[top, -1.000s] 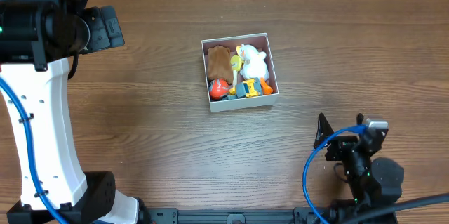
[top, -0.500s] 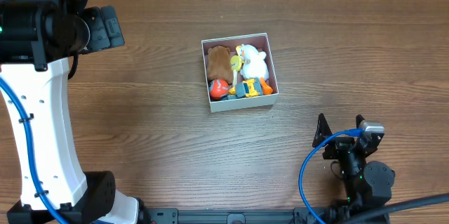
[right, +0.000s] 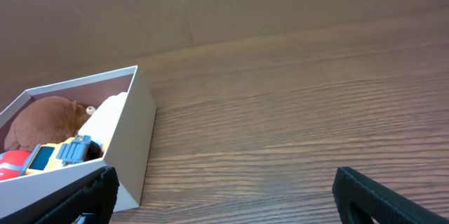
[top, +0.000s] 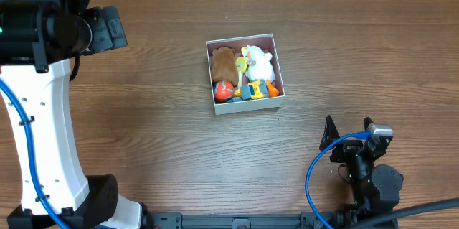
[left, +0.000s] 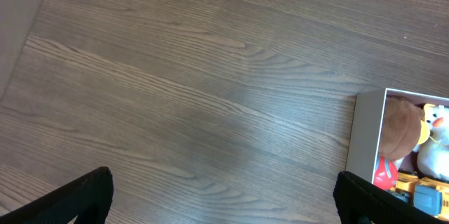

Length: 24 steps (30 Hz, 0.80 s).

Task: Pack container

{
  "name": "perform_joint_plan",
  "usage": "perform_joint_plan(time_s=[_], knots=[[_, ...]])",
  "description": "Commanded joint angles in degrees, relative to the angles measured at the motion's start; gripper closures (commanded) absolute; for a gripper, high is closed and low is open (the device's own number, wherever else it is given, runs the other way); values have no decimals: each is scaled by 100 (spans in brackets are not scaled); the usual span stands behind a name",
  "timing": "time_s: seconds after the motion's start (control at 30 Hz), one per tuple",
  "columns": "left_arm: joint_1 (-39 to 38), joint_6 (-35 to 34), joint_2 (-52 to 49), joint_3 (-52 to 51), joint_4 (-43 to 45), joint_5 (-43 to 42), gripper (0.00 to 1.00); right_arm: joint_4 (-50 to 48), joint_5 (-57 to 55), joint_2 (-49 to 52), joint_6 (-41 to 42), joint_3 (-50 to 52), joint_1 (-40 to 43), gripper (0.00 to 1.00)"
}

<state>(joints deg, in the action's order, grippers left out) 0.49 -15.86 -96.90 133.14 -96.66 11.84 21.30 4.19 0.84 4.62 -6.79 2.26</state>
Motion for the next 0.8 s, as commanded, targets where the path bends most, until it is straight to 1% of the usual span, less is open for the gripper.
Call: perform_joint_plan(time_s=[0.0,0.4,0.5,0.57,0.67,0.77], knots=[[24,107,92,48,2,17,0,-35,-48,-68,-20,46,4,0],[24,138,107,48,57,133,0,-35,-48,-68,-20,46,4,0],[24,50,369,-136,868,164,0,-35,-48,-68,-20,46,4,0],[24,46,708,-656,1655,164,0,-35,-48,-68,-20,46,4,0],[24,48,1397,-2083,3182,170,0,-35,-48,-68,-20,46,4,0],[24,74,2221,-3692,4378,227,0,-35,-48,-68,-20,46,4,0]])
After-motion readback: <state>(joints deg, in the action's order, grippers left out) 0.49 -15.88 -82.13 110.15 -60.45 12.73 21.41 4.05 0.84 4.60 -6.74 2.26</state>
